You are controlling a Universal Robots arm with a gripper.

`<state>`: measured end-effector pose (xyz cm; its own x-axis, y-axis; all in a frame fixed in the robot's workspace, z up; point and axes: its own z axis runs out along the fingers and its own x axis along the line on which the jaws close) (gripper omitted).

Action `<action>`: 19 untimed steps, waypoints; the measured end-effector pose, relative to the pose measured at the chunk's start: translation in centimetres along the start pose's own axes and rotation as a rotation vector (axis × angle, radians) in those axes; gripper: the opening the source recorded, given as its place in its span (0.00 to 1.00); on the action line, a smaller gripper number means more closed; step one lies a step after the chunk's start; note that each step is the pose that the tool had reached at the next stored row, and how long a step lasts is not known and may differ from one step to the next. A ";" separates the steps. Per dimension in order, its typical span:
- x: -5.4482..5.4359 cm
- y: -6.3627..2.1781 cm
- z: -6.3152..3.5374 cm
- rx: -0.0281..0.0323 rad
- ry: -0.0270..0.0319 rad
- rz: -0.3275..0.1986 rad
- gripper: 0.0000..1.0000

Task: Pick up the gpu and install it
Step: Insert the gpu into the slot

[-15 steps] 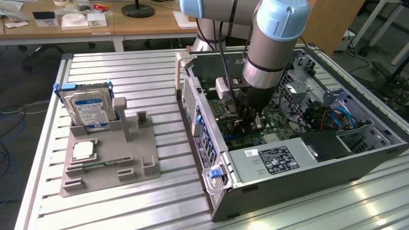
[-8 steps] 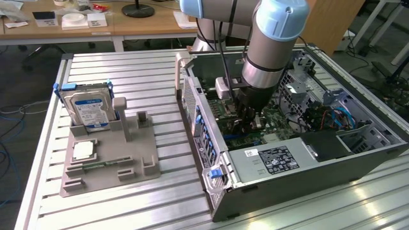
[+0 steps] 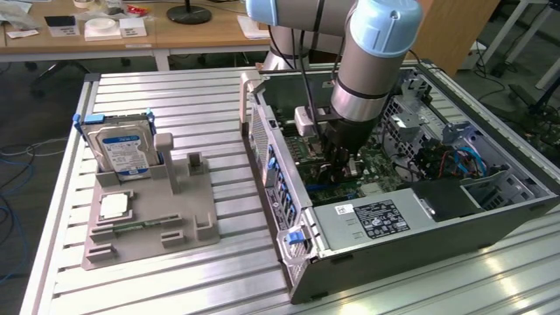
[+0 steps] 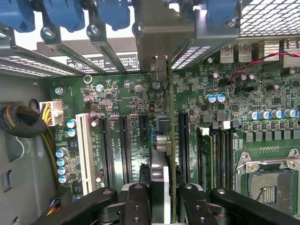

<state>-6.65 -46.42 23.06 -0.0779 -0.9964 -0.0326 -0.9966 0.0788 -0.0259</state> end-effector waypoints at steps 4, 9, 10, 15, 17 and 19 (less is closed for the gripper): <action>0.0 0.01 0.02 -0.0060 0.0005 0.000 0.28; 0.0 0.00 0.00 -0.0134 0.0026 0.000 0.28; 0.0 0.00 0.01 -0.0134 0.0026 0.000 0.28; -0.1 -0.26 0.04 -0.0134 0.0026 0.000 0.28; -0.1 -0.26 0.04 -0.0134 0.0026 0.001 0.28; -0.1 -0.27 0.04 -0.0134 0.0026 0.000 0.28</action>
<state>-6.37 -46.33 23.03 -0.0783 -0.9965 -0.0300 -0.9968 0.0788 -0.0125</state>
